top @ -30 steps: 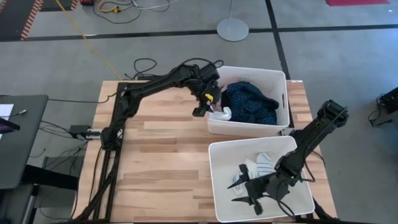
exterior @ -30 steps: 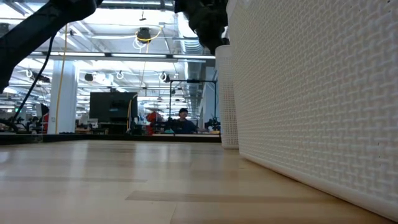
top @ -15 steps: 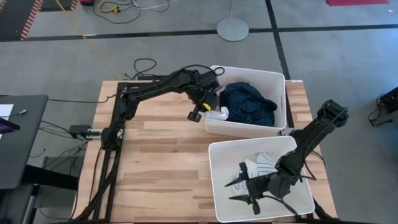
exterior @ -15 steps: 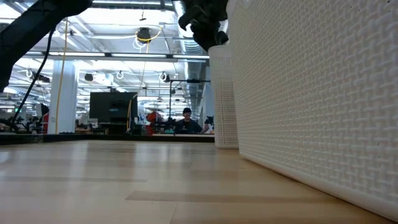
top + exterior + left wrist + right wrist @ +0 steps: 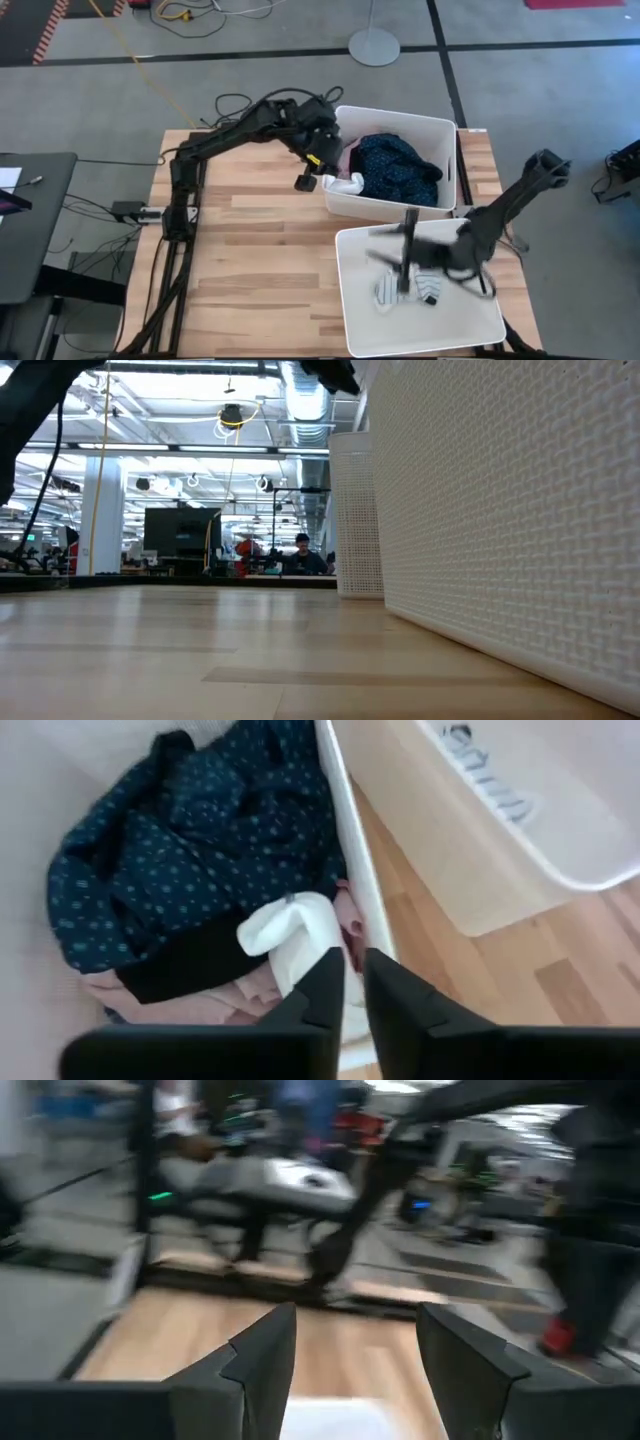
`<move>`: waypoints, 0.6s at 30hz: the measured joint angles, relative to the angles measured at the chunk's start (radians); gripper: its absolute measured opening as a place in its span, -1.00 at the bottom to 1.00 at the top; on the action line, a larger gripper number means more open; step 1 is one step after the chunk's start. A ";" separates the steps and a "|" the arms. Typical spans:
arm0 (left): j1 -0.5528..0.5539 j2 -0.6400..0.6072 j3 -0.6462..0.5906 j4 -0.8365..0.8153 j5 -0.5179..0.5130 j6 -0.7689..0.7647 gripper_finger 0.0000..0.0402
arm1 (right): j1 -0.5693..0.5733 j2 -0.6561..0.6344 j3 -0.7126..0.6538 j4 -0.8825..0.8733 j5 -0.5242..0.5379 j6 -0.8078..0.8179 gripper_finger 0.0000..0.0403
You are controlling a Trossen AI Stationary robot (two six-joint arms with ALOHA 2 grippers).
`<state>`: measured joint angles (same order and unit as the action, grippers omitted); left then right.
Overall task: Sort clothes
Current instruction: Put the white socks into the top white laundry bin
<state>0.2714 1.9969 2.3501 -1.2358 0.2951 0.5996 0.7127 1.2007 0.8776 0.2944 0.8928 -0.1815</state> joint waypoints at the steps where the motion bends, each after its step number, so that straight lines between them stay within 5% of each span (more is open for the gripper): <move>1: -0.003 -0.010 0.000 -0.001 -0.001 -0.012 -0.77 | -0.033 -0.029 0.000 -0.012 -0.002 -0.001 0.09; 4: -0.012 -0.041 0.002 -0.037 -0.046 -0.048 -0.58 | -0.166 -0.130 0.000 -0.115 -0.053 0.061 0.01; 12: -0.022 -0.061 0.002 -0.230 -0.101 -0.146 -0.20 | -0.719 -0.263 0.000 -0.442 -0.655 0.258 -0.14; 15: -0.032 -0.060 0.002 -0.275 -0.129 -0.180 -0.15 | -0.858 -0.215 0.000 -0.481 -0.829 0.246 -0.04; 18: -0.051 -0.060 -0.019 -0.274 -0.163 -0.190 -0.15 | -0.930 -0.144 0.000 -0.485 -0.891 0.236 0.17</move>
<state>0.2208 1.9369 2.3313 -1.5101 0.1320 0.4097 -0.2173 1.0568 0.8780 -0.1910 0.0017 0.0547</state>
